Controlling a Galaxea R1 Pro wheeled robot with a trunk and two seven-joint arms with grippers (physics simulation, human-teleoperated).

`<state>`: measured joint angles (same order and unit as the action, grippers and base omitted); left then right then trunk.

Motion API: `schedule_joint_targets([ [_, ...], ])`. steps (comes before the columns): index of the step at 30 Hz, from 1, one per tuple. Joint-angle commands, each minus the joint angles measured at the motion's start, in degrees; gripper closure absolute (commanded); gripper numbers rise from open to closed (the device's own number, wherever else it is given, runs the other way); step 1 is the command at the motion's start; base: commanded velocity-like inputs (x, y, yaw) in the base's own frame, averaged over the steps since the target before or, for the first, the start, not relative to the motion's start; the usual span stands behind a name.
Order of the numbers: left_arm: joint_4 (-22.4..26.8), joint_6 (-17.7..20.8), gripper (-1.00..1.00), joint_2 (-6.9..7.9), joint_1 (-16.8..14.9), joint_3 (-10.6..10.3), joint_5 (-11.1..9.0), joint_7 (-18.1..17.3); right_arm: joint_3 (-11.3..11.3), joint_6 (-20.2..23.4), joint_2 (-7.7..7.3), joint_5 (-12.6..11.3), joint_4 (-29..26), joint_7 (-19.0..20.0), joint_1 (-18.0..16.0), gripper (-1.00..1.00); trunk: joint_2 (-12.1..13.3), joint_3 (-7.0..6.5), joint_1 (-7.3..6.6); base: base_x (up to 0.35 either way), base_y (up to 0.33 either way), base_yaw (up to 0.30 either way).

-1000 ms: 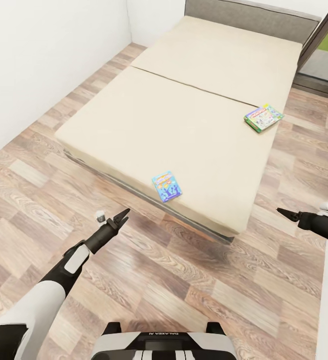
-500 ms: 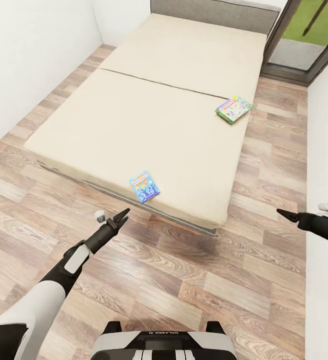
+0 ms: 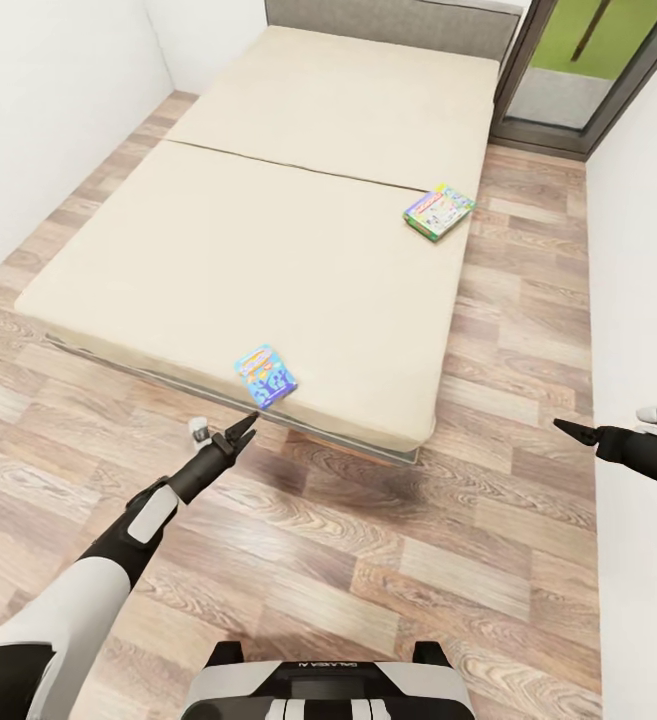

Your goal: Put all the toys in the child's room - the three board games (two on the bed and one on the table), the two jigsaw puzzles on the table, and the tennis ball on the table - inside the toy box on the table in the child's room.

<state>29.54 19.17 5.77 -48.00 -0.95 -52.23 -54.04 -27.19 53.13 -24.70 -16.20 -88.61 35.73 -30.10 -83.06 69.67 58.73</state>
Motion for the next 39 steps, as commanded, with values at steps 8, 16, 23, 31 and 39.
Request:
schedule_joint_targets([
  [8, 0.1, 0.8, -1.0, 0.27, -1.0, -0.1, -0.5, -0.1, 0.0, 0.4, 0.05, 0.1, -0.1, 0.2, 0.0, -1.0, 0.0, 0.04, 0.0, 0.0, 0.0, -0.029],
  [16, 0.1, 0.8, -1.0, 0.39, -1.4, -0.1, -0.5, -0.2, 0.0, 0.4, 0.19, 0.1, -0.1, 0.2, 0.0, -1.0, 0.0, 0.05, 0.0, 0.0, 0.0, -0.01],
  [23, 0.3, 0.8, -1.0, 0.55, -1.5, -0.1, -0.5, -0.4, 0.0, 0.3, 0.7, 0.1, -0.1, 0.2, 0.0, -1.0, 0.0, 0.05, 0.0, 0.0, 0.0, -0.004],
  [31, 0.4, 0.8, -1.0, 0.97, -1.5, 0.0, -0.5, -0.4, 0.0, 0.4, 1.11, 0.1, -0.5, 0.1, 0.0, -1.0, 0.0, 0.05, 0.0, 0.0, 0.0, -0.001],
  [39, 0.4, 0.8, -1.0, 1.93, -1.6, 0.0, -0.5, -0.4, 0.0, 0.5, 1.25, 0.1, -1.2, 0.1, 0.1, -1.0, 0.0, 0.05, 0.0, 0.0, 0.0, 0.0],
])
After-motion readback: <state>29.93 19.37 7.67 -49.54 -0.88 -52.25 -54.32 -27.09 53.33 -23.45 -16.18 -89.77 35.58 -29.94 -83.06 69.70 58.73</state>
